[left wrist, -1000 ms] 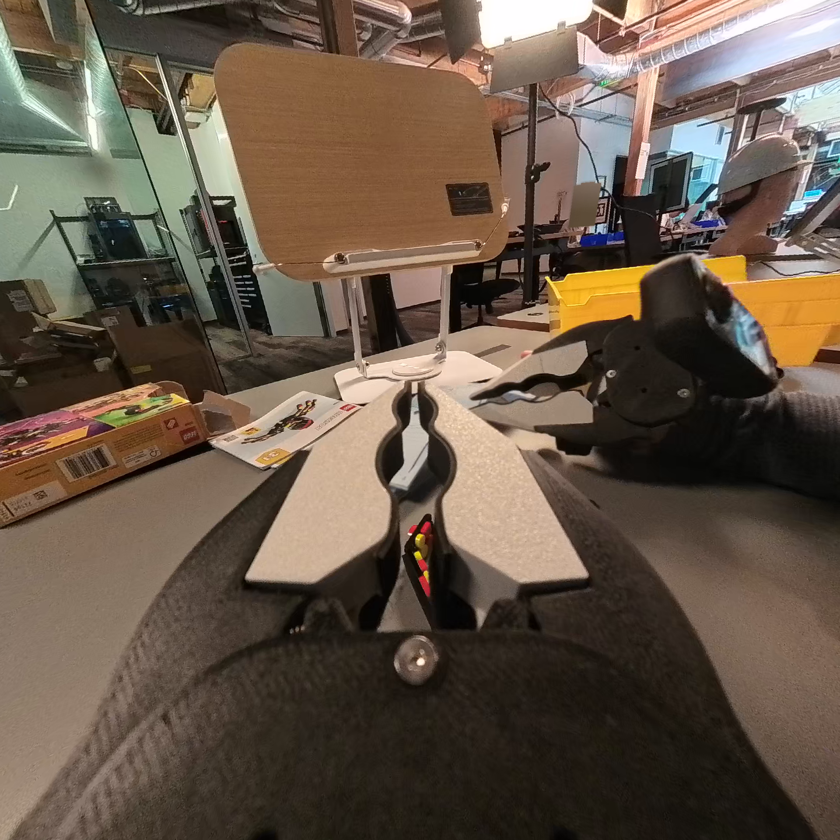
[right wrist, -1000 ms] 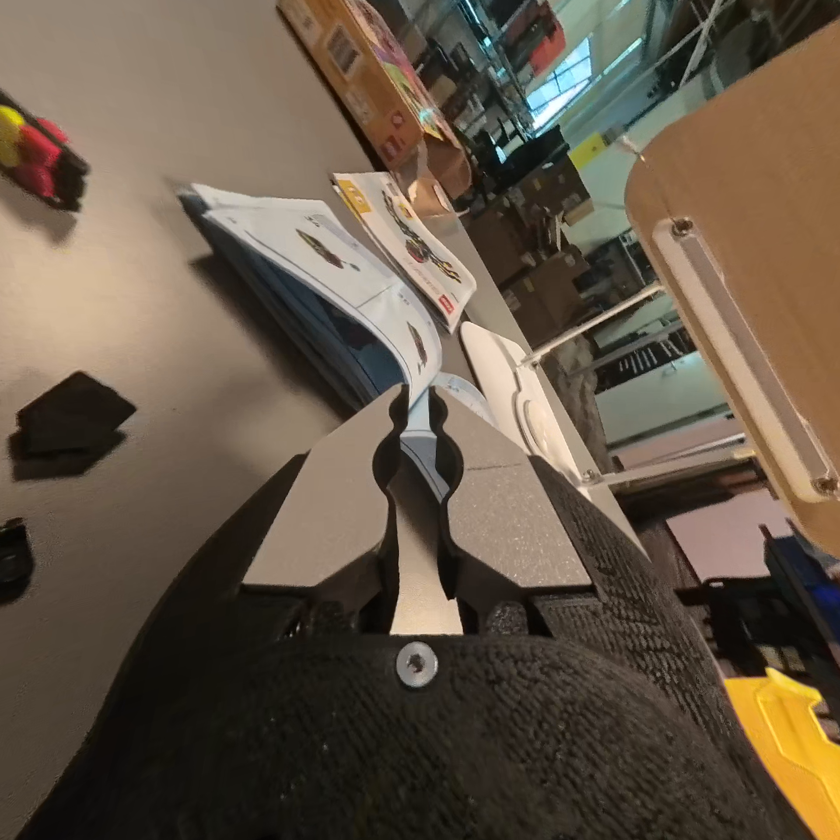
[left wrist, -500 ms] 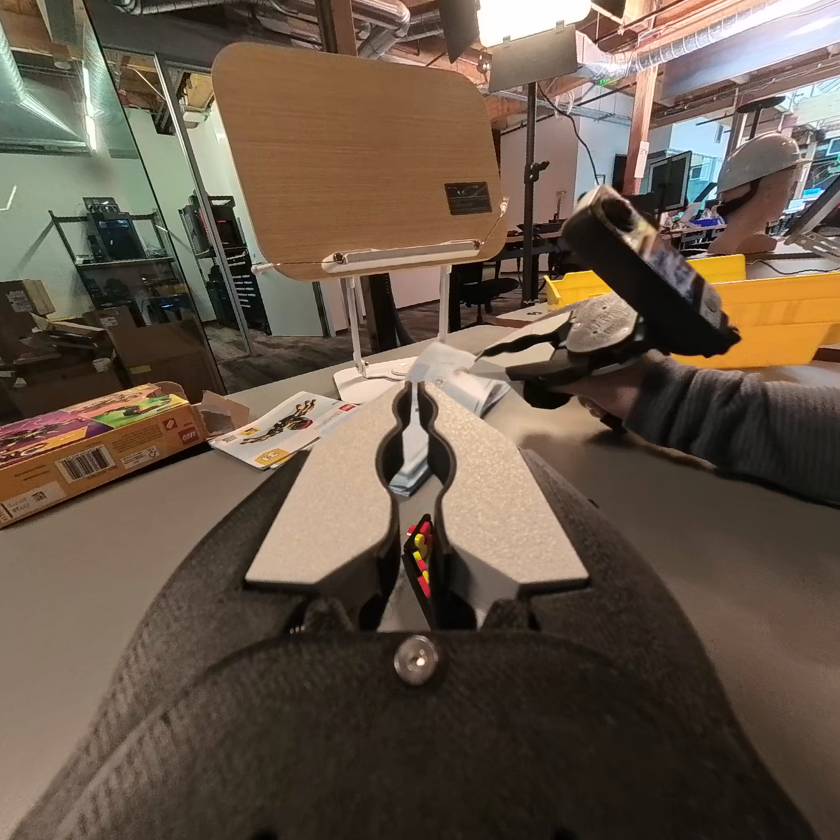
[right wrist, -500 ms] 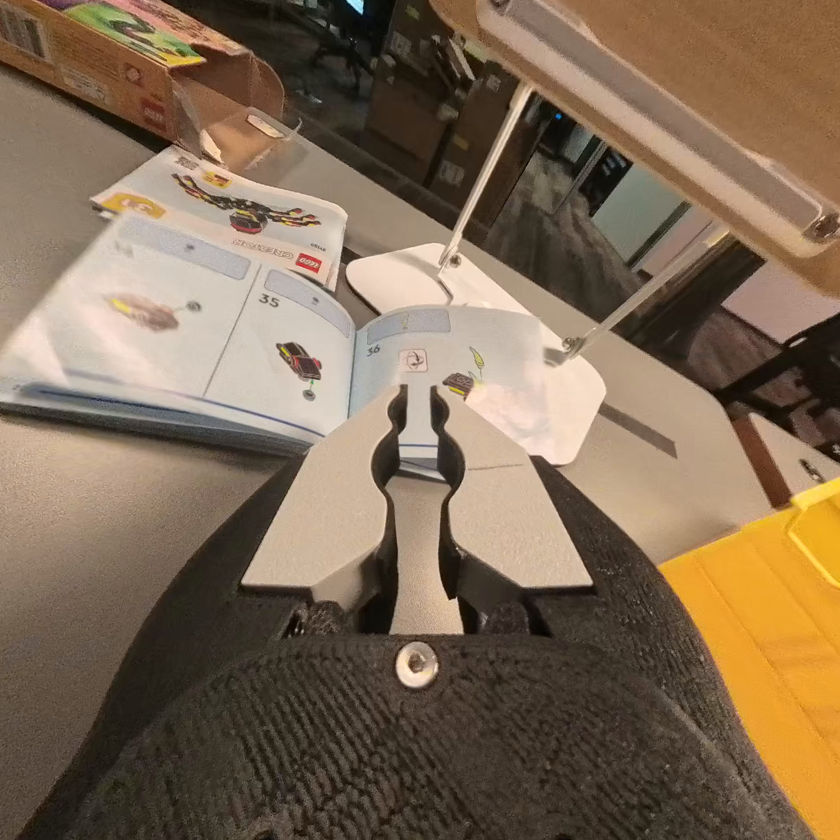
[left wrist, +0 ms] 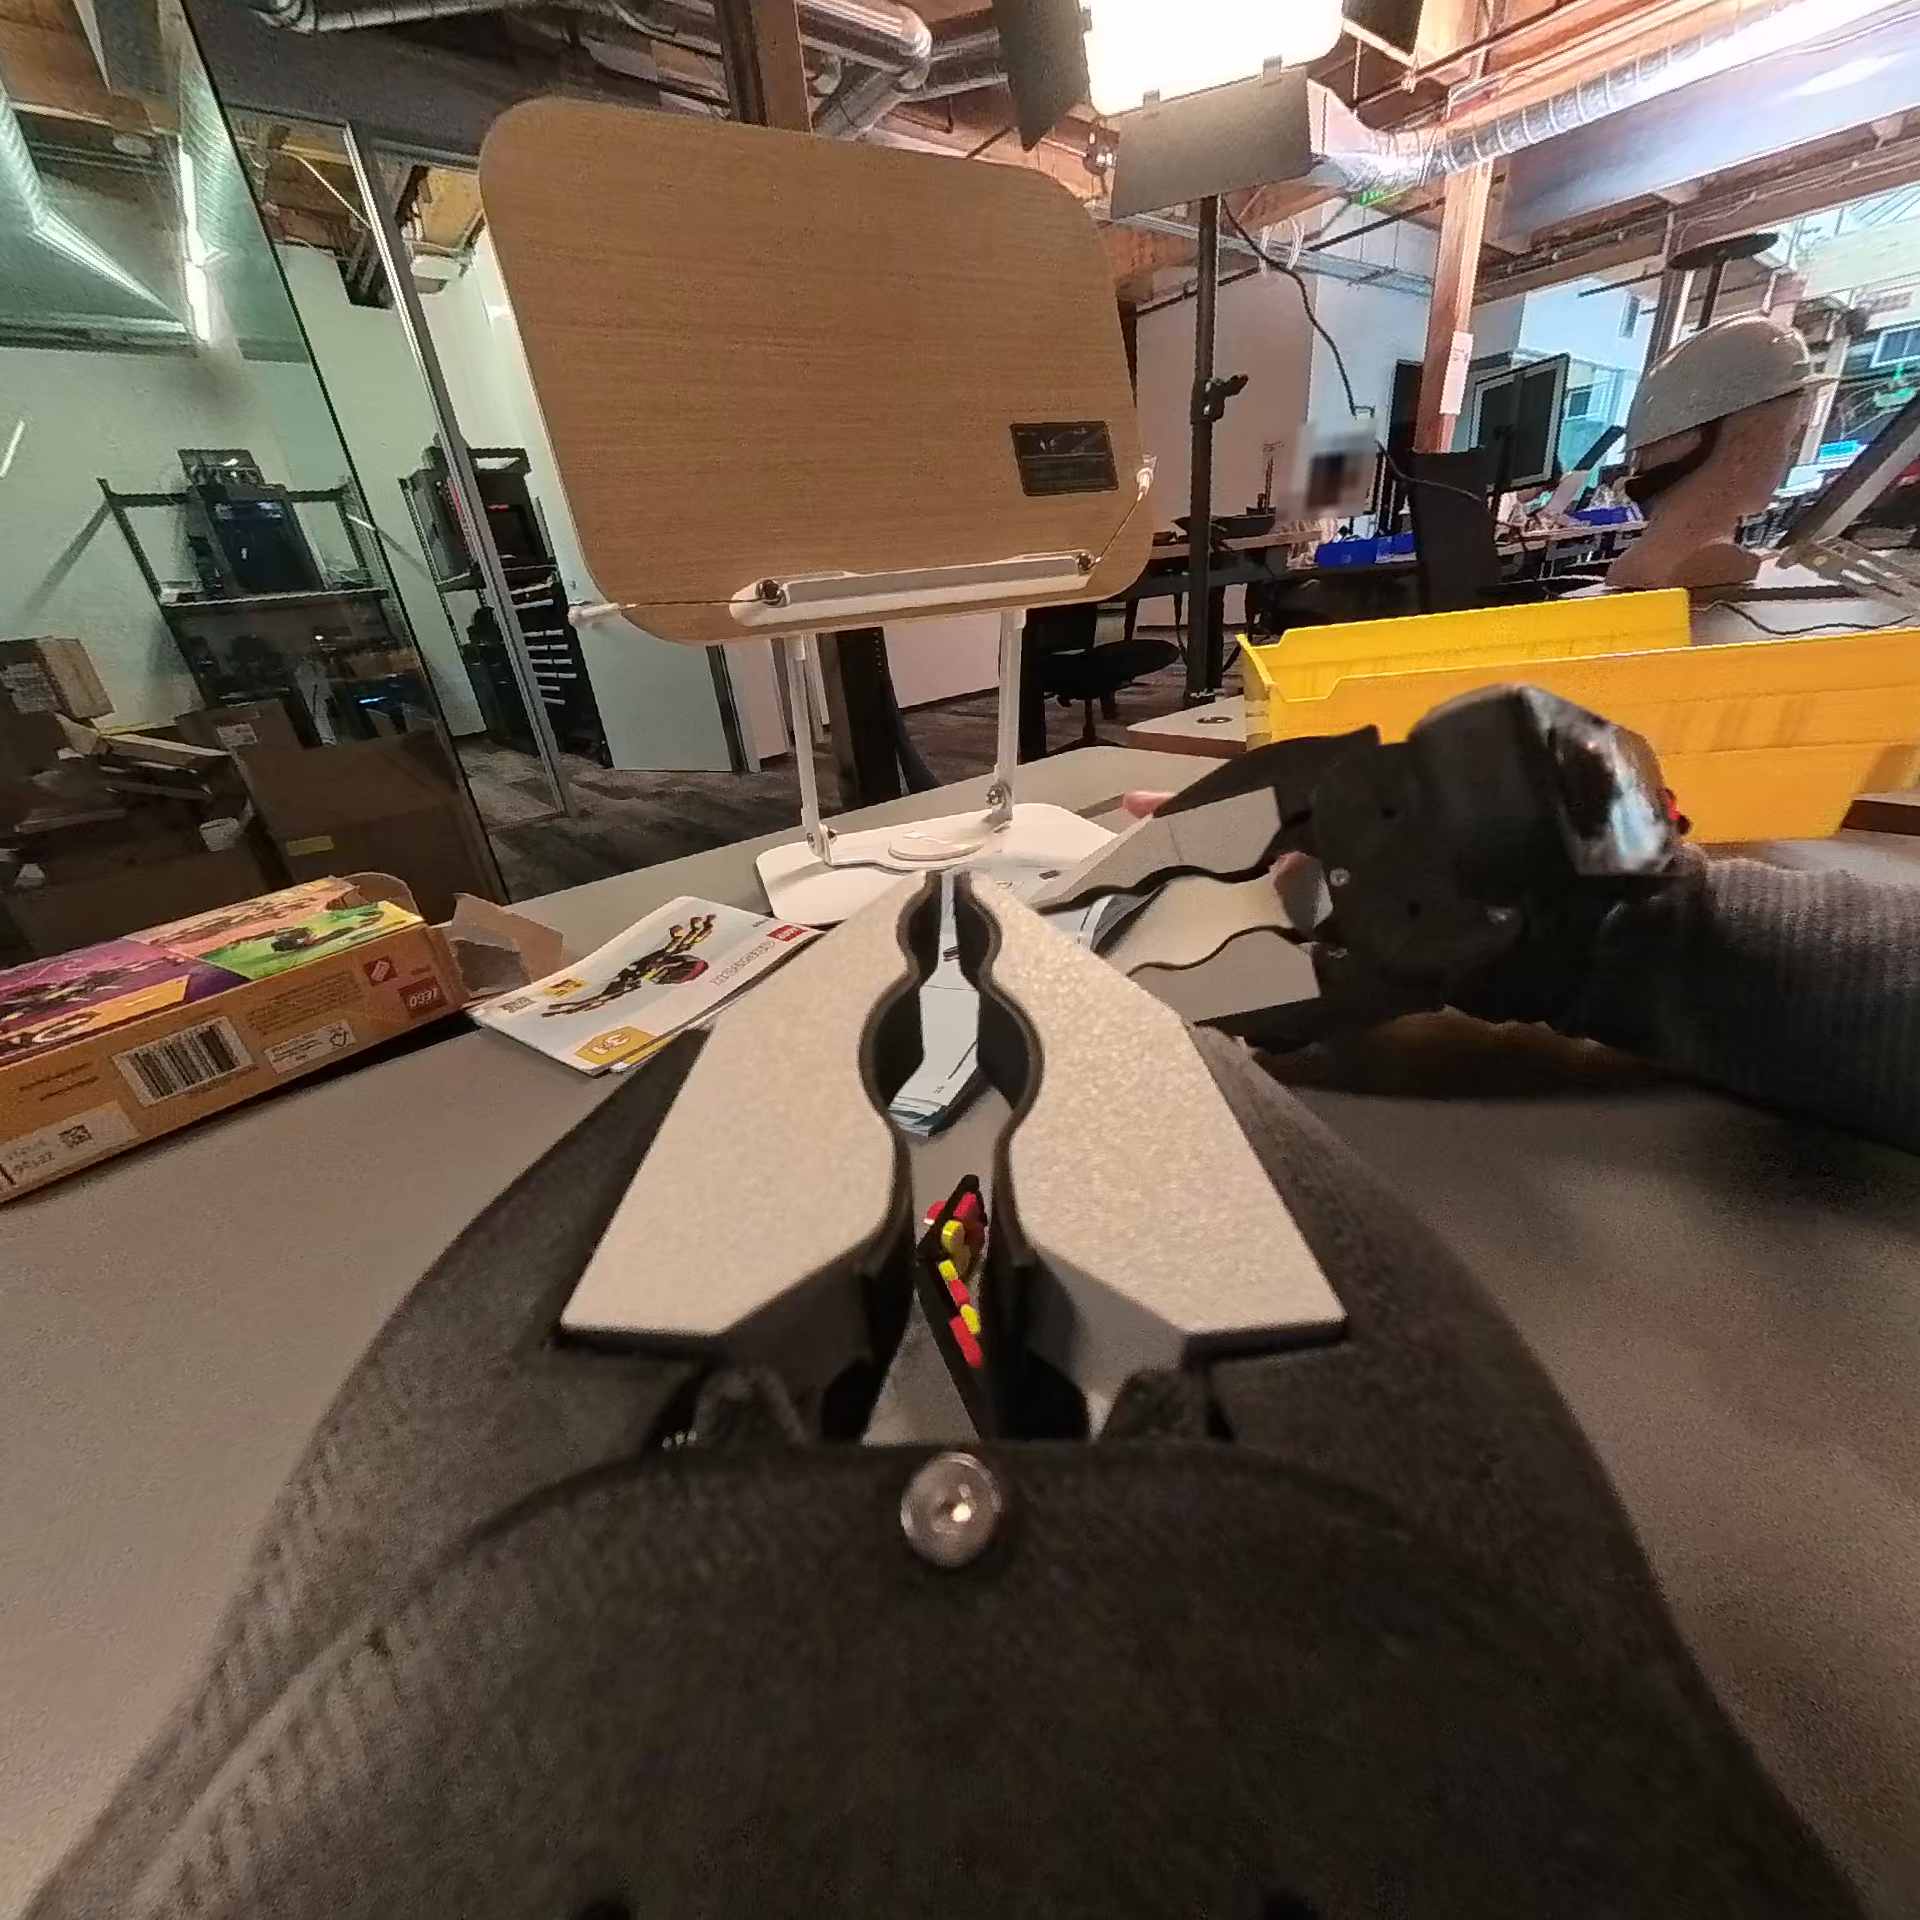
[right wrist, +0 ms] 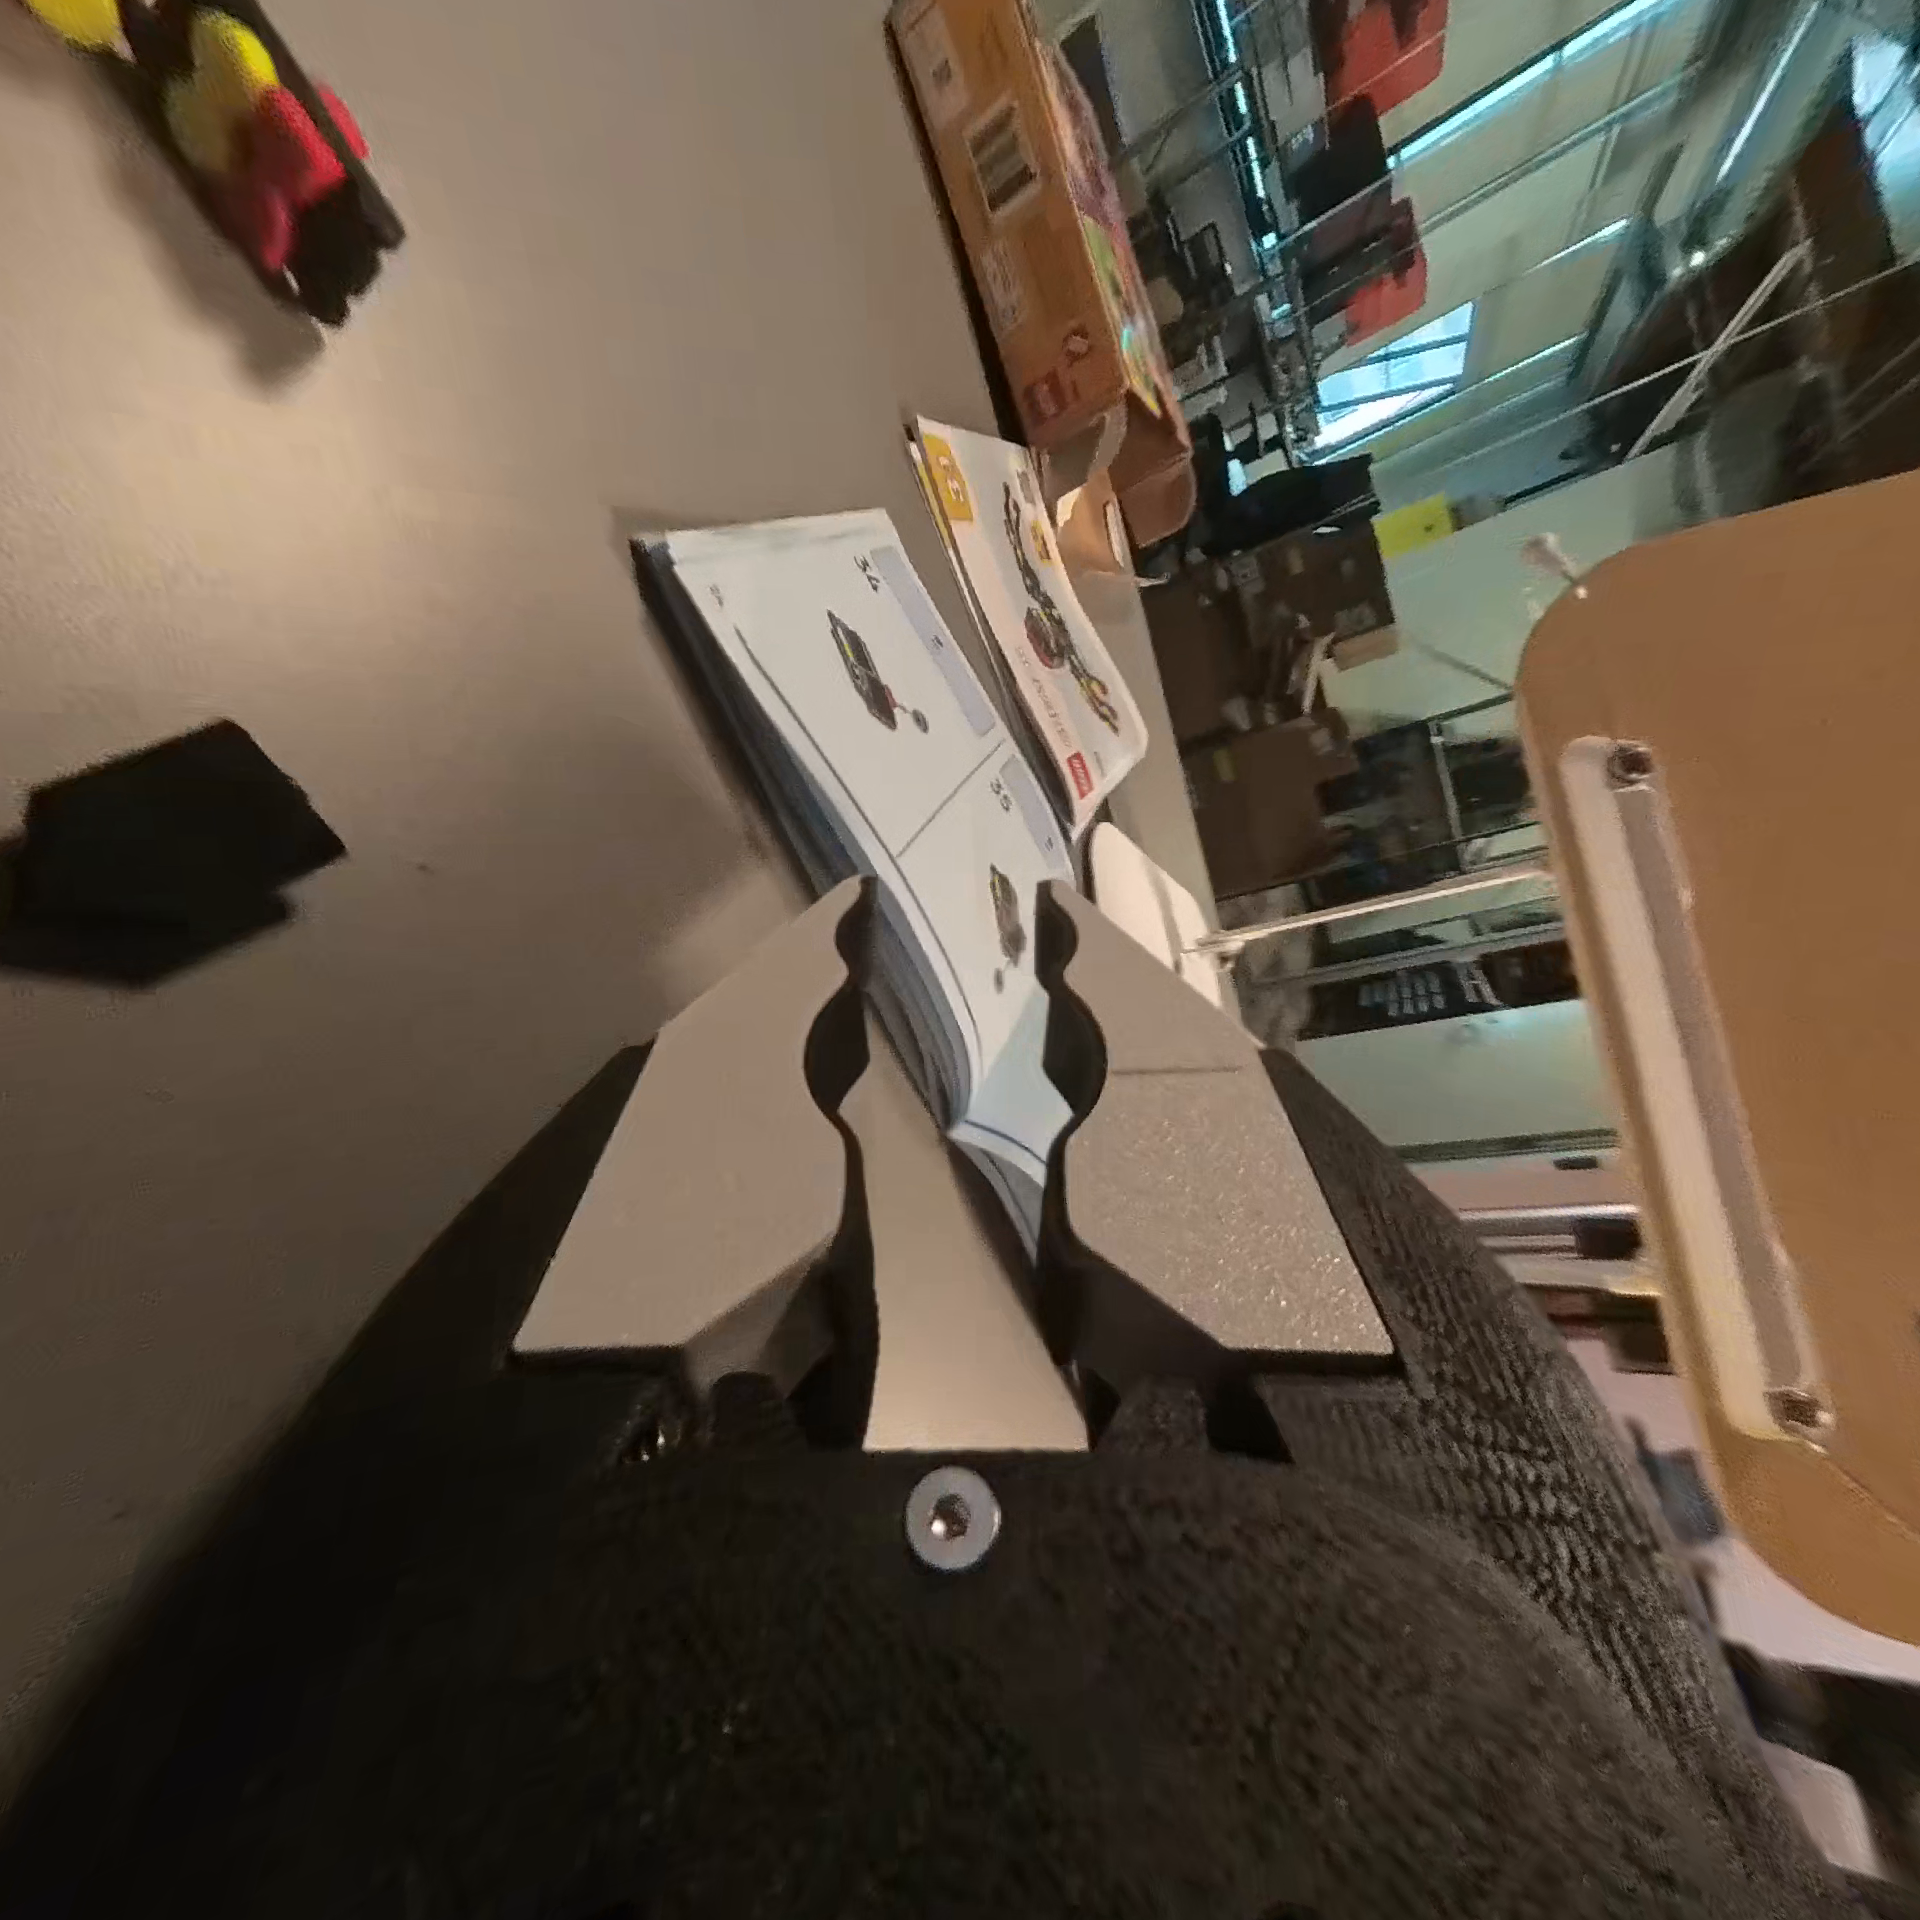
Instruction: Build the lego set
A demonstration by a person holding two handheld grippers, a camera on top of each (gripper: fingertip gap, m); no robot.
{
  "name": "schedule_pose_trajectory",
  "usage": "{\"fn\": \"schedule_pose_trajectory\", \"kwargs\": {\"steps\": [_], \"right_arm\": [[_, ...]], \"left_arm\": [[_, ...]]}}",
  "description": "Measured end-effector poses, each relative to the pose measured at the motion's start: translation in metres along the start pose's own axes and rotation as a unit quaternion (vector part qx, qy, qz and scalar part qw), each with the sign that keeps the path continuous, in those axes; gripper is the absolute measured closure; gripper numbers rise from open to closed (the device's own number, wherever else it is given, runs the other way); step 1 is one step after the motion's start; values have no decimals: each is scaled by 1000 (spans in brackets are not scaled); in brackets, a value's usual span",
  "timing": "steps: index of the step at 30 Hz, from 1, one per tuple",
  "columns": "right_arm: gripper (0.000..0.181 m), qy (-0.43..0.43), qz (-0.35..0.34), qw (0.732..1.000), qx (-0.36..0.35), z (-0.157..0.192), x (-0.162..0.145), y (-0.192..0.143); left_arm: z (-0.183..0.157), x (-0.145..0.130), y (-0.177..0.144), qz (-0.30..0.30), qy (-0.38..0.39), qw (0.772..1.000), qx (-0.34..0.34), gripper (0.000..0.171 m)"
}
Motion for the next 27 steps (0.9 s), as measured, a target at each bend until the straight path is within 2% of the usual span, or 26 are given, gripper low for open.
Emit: {"fn": "schedule_pose_trajectory", "kwargs": {"steps": [3,16,20,27], "right_arm": [[154,-19,-3,1000,-22,-4,-1,0],[156,-50,10,998,-27,-2,-6,2],[159,-61,18,997,-53,-8,-7,5],[168,-64,104,987,-107,-24,-32,18]], "left_arm": [[0,0,0,0,0,1000,0,171],[0,0,0,0,-1,1000,0,171],[-1,0,1,0,-2,1000,-1,171],[-1,0,1,1,-1,1000,-2,171]]}}
Point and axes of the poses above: each gripper's, where its closed fingertips meet, y out along the fingers, x out of its top, z = x × y across the jaws, the point moved 3 cm from there along -y, back along the fingers, and after that the axes turned 13 degrees about -x, right-handed, at the moved point
